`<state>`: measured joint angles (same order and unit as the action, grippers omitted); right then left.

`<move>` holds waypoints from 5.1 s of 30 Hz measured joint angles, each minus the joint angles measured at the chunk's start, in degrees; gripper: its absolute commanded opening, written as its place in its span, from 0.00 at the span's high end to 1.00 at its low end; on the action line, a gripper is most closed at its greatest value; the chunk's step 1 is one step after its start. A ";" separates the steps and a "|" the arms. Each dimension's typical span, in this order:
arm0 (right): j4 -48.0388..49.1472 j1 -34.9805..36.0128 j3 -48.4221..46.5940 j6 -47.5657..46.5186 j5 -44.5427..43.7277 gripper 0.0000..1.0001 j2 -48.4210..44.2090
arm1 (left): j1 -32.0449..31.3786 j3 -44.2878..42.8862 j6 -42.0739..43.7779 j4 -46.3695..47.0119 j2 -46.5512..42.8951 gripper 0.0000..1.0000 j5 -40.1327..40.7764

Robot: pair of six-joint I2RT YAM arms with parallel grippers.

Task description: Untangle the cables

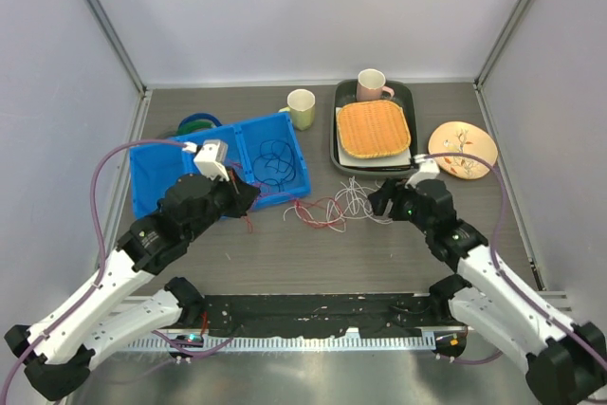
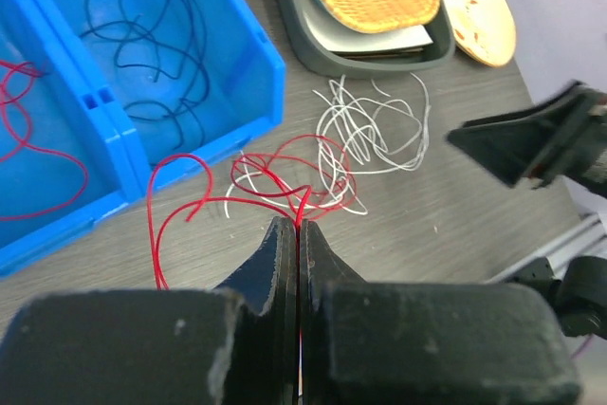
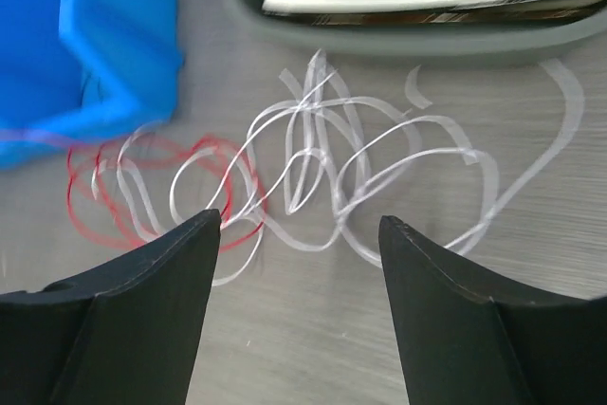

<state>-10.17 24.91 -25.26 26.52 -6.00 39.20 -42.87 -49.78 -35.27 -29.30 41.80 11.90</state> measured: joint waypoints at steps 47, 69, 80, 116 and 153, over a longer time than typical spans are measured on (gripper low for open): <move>-12.81 -8.55 -12.94 10.21 -12.20 0.97 9.40 | -2.16 -1.79 -18.25 -12.02 -2.71 1.00 23.74; -24.17 -14.12 -6.49 8.13 -8.90 0.29 7.17 | -0.17 -0.98 -9.03 -12.07 -11.34 1.00 27.36; -13.44 -14.14 -3.98 5.46 5.97 0.08 -0.63 | -0.17 -1.07 -6.10 -8.92 -11.19 1.00 23.23; 3.28 -14.14 7.54 7.23 9.88 0.06 -4.46 | 0.57 -40.44 36.00 16.00 22.69 1.00 48.83; 3.32 -14.14 8.13 7.23 9.94 0.06 -2.40 | 28.30 -5.29 -0.17 12.90 24.61 1.00 7.39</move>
<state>-6.85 10.76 -17.12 33.76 3.95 36.80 -14.57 -55.07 -35.44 -16.40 66.41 19.29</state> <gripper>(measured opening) 0.939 0.020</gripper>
